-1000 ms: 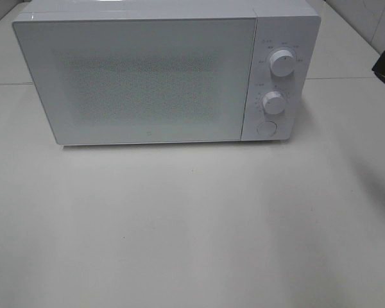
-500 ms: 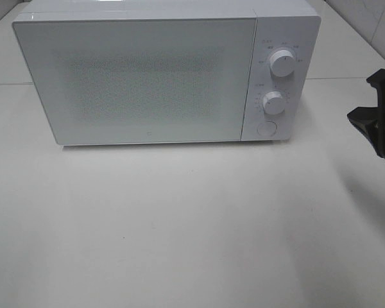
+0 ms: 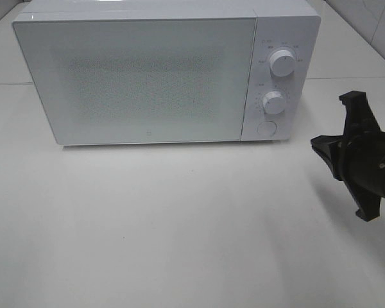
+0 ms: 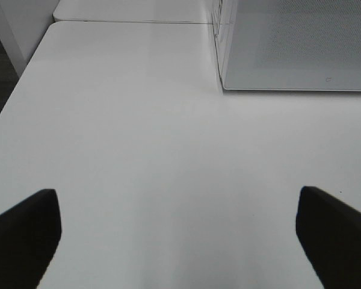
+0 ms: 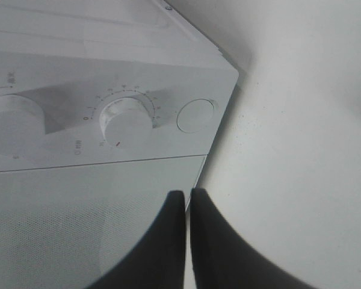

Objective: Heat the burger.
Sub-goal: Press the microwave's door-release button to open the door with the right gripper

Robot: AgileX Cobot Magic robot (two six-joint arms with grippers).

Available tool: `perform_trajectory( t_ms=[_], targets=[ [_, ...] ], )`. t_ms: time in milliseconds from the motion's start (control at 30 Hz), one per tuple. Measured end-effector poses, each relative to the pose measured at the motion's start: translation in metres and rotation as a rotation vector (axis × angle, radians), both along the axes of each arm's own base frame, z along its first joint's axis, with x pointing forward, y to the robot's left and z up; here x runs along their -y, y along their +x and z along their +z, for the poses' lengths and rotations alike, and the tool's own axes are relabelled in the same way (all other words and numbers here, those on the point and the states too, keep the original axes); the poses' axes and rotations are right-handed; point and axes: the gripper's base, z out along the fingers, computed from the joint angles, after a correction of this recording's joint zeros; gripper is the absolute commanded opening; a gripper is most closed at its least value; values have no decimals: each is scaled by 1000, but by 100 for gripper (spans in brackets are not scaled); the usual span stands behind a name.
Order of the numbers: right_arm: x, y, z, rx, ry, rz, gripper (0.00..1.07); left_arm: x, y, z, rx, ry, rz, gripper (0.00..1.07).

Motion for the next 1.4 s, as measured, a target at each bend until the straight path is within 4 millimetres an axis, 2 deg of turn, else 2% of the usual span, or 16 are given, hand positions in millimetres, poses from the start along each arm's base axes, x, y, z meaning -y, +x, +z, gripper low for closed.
perform_trajectory(
  t_ms=[267,567,800,900,967,1400],
  targets=[
    [-16,3,-23,-75,62,-37,1,0,0,0,0,0,0,98],
    [-29,29,-27,-70,83,-39,1,0,0,0,0,0,0,98],
    [-38,49,-37,-107,99,-57,1,0,0,0,0,0,0,98],
    [-40,52,-39,-107,102,-60,1,0,0,0,0,0,0,98],
    [-43,63,-44,-109,111,-80,1,0,0,0,0,0,0,98],
    [-52,89,-56,-121,123,-112,1,0,0,0,0,0,0,98]
  ],
)
